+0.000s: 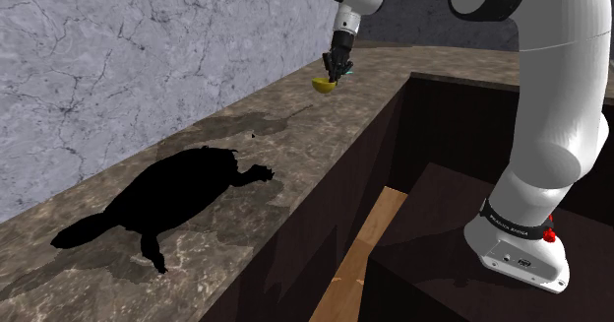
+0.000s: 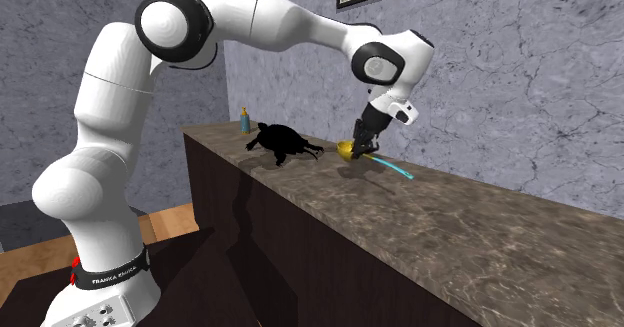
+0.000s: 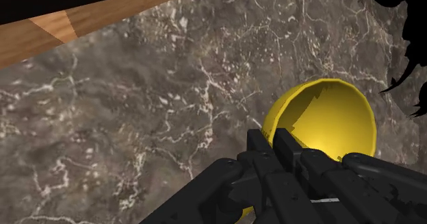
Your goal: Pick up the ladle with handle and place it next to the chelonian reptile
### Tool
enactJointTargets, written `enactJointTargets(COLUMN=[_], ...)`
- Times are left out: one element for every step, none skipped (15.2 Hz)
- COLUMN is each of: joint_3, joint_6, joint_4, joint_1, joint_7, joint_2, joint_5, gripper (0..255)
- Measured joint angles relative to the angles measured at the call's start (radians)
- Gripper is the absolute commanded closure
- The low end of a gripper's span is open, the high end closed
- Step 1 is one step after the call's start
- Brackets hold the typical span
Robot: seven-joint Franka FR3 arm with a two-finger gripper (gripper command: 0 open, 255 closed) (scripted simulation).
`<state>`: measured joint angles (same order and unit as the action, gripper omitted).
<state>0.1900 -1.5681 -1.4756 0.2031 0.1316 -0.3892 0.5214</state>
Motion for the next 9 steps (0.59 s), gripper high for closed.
enactJointTargets(joint_3=[0.000, 0.000, 0.000, 0.001, 0.001, 0.000, 0.000, 0.000, 0.001], joint_6=[0.013, 0.026, 0.035, 0.050, 0.061, 0.070, 0.082, 0.095, 0.106], joint_4=[0.015, 0.030, 0.035, 0.051, 0.063, 0.074, 0.085, 0.101, 0.108], joint_1=[0.000, 0.002, 0.003, 0.005, 0.006, 0.006, 0.008, 0.010, 0.011], joint_7=[-0.008, -0.013, -0.016, -0.022, -0.028, -0.034, -0.038, -0.043, -0.047], joint_2=[0.000, -0.001, 0.003, 0.004, 0.005, 0.004, 0.006, 0.003, 0.008], joint_5=[0.000, 0.000, -0.001, -0.001, -0.002, -0.001, -0.001, -0.001, -0.001], gripper=[255, 255, 255, 255, 255, 255, 255, 255, 255])
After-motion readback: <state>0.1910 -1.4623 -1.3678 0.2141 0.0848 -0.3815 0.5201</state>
